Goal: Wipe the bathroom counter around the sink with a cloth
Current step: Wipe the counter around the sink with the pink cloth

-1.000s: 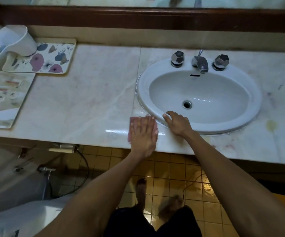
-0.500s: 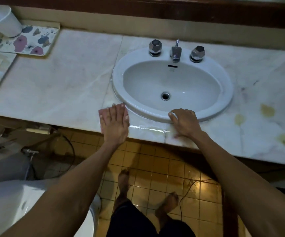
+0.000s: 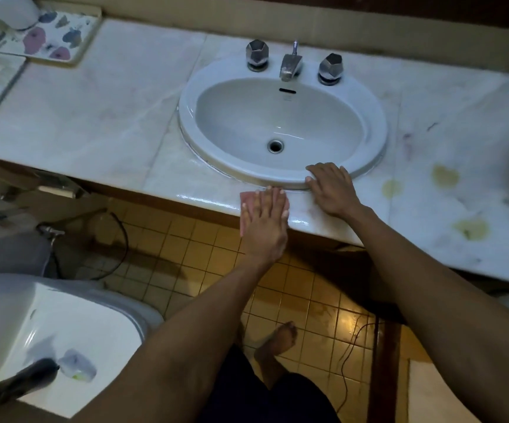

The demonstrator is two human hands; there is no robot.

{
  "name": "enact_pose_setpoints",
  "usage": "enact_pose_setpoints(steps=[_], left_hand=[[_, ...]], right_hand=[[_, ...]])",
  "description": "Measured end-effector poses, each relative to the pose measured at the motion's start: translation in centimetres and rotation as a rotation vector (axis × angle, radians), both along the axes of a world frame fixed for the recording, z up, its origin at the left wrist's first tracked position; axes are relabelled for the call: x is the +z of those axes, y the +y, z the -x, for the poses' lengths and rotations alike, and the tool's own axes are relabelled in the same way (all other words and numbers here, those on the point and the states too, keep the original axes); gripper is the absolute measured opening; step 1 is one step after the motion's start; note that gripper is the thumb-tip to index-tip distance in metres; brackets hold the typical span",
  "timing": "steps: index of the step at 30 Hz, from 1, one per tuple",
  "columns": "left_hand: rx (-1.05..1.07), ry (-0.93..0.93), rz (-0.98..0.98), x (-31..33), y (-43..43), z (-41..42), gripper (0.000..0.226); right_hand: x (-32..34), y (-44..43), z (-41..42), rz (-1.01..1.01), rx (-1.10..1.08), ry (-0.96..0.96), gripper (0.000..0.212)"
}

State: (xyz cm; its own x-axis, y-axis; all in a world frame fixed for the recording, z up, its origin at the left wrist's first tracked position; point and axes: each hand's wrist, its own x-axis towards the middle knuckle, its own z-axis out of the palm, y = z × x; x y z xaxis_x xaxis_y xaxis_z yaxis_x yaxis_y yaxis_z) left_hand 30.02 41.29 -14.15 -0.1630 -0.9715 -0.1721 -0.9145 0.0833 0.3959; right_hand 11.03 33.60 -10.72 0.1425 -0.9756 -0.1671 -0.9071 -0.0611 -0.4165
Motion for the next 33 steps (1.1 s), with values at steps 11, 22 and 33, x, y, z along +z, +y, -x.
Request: enact_pose_setpoints(steps=[11, 22, 33], left_hand=[[0.051, -0.162, -0.024, 1.3, -4.3, -12.7, 0.057], [-0.297, -0.064, -0.004, 0.3, 0.5, 0.2, 0.062], [-0.358, -0.21, 0.09, 0.2, -3.6, -10.8, 0.069]], right_hand=[[-0.9, 0.2, -0.3, 0.045, -0.023, -0.018, 0.039], [0.1, -0.6, 0.4, -0.033, -0.003, 0.0, 0.039], [-0.1, 0.3, 0.0, -0.003, -0.027, 0.022, 0.041]])
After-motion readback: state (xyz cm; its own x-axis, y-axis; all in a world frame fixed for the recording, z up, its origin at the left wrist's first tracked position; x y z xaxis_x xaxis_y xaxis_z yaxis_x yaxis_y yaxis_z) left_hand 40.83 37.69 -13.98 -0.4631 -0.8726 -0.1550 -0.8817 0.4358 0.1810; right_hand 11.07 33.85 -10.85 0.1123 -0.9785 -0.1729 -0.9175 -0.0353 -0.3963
